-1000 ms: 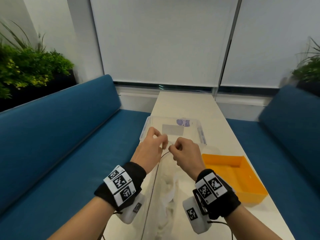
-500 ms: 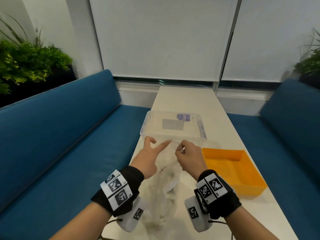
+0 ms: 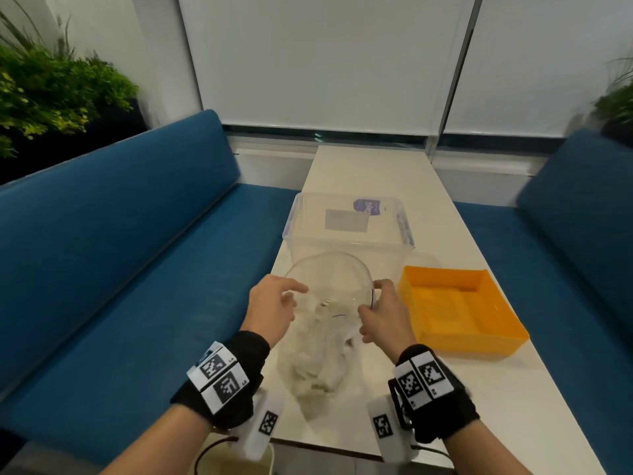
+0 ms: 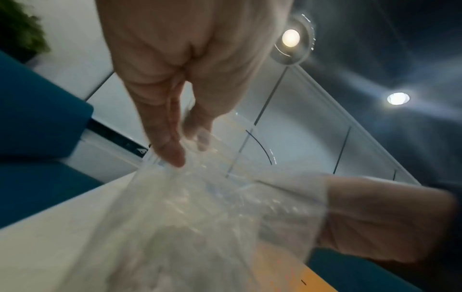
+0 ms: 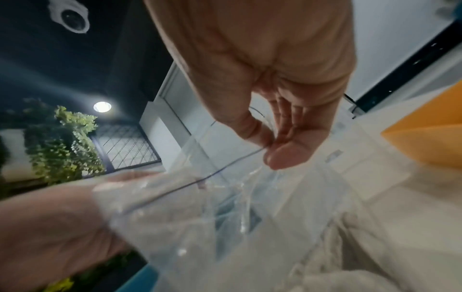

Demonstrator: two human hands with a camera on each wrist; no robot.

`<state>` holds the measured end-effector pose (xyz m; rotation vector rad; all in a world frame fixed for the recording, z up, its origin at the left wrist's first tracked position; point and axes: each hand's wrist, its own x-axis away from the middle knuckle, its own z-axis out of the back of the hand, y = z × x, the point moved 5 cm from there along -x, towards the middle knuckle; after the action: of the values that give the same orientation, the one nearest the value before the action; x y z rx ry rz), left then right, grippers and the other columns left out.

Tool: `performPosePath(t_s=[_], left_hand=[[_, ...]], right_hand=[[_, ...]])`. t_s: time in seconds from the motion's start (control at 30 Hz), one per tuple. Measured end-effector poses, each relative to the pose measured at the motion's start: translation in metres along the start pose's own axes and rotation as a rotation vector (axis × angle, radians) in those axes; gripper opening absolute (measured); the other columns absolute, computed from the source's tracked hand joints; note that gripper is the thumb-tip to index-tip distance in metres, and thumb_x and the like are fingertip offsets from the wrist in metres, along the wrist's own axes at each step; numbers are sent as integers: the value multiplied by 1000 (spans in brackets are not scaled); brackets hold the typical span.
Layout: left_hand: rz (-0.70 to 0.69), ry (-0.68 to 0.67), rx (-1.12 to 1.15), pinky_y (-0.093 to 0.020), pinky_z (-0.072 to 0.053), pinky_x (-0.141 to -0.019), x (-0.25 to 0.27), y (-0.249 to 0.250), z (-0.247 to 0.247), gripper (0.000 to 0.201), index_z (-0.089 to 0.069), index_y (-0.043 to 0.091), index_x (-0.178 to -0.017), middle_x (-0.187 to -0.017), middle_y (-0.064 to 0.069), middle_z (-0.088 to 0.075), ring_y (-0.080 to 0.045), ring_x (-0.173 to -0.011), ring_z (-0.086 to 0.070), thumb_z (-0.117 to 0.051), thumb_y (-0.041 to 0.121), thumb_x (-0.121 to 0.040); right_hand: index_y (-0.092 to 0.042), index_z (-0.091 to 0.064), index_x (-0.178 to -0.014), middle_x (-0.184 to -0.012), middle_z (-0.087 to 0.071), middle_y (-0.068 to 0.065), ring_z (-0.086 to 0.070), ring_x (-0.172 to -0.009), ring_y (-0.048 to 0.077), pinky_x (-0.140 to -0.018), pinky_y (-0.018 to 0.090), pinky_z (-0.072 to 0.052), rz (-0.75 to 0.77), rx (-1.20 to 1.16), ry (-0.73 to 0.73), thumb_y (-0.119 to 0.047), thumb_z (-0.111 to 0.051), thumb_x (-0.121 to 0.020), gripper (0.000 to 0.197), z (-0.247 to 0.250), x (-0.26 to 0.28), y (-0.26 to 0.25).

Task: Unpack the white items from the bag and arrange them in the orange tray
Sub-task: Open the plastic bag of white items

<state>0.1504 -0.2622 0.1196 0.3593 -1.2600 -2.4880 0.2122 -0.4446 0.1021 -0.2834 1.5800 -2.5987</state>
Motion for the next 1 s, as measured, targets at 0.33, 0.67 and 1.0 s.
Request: performPosePath(t_s=[0.33,0.67,1.0], left_hand=[[234,-63,623,-37,-57,-70,23,-31,-18,56,-47,22,-134,-85,-20,-62,-22,-70,-63,-42,-15,-92],[204,-191,291,-28,-41,-81,30,-44,-27,34,-56,43,-121,-118,-1,-38,-13,-97,-49,-64,35,-88],[328,-39,-138,-50,-37,-102,38,-76,-50,26,-60,35,-115,-146,-7,-13,-32,-122,-38,-63,30,-89]], right_hand=[[-26,-26,-132,-96,-62,11,-60,-67,24,-58,34,-54,-32,54,-105,-4,-52,-81,61,-44,35,28],[-29,-10,-148,-136,-33,12,-39,-121,29,-98,43,-38,177,143,226,-22,-65,-79,88,-29,37,15],[-42,-37,-137,-136,-25,14,-52,-93,30,-91,38,-50,44,614,-172,-2,-57,-82,71,-69,9,40]])
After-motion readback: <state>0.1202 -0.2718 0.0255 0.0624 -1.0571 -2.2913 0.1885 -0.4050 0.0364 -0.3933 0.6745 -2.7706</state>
